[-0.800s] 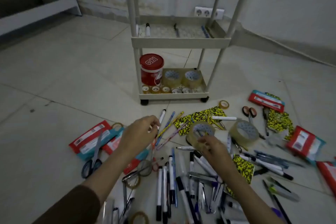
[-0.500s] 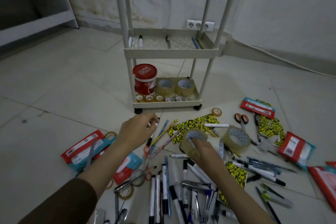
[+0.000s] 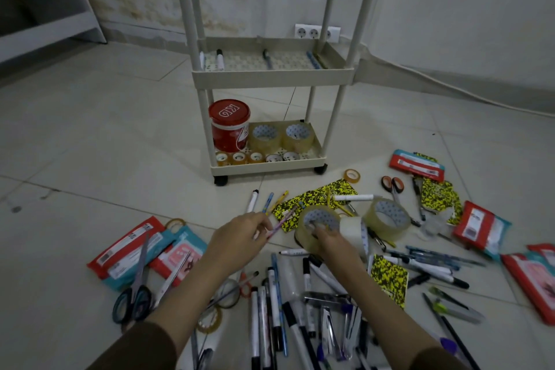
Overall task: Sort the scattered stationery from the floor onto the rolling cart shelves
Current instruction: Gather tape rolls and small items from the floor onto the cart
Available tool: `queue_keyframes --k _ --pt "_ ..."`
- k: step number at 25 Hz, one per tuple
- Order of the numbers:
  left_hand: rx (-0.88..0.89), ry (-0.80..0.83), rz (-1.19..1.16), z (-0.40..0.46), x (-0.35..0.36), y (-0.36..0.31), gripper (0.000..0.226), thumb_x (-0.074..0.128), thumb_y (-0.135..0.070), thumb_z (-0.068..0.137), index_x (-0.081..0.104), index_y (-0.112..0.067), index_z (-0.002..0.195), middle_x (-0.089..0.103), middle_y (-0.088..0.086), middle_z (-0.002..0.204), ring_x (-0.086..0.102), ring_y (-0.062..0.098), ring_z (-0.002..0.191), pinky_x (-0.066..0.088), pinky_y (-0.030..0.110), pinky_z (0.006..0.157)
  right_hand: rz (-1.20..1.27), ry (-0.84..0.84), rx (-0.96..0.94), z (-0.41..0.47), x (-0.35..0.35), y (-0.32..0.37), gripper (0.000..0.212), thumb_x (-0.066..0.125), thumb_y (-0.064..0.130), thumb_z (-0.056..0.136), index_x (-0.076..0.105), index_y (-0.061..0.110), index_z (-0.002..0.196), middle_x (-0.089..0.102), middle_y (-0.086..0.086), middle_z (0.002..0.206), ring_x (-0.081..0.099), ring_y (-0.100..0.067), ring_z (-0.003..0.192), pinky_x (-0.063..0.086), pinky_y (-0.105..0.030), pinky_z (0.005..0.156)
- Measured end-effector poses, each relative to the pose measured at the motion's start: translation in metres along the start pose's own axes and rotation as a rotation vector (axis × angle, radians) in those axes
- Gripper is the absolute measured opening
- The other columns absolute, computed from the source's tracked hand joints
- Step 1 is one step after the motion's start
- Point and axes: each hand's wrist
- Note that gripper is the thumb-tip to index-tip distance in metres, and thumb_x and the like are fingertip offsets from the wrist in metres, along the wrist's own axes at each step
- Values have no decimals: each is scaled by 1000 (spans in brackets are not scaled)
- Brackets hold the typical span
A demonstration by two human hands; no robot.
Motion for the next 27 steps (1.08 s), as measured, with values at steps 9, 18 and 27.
queue_keyframes --k 9,18,27 --pt "352 88 346 57 -9 -12 57 50 -27 93 26 -26 144 27 -10 149 18 7 138 24 26 109 323 -127 -303 13 -59 12 39 46 6 93 49 13 132 54 -7 134 52 -20 120 40 -21 93" --pt "393 -49 318 128 -65 -4 41 58 -30 87 54 -5 119 49 9 132 30 17 136 16 22 113 331 -376 -461 89 -113 23 28 59 11 88 58 17 115 45 -6 130 34 -18 125 29 -25 97" --pt "19 -367 -155 186 -10 60 51 58 -14 90 40 -14 137 42 -2 138 36 13 130 30 26 107 667 -465 -95 197 -98 30 31 69 14 82 56 12 110 59 4 97 58 -18 82 44 -27 66"
Point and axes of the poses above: each hand's wrist, its own z-axis towards the middle knuckle, its own x-axis out of the palm, y = z × x
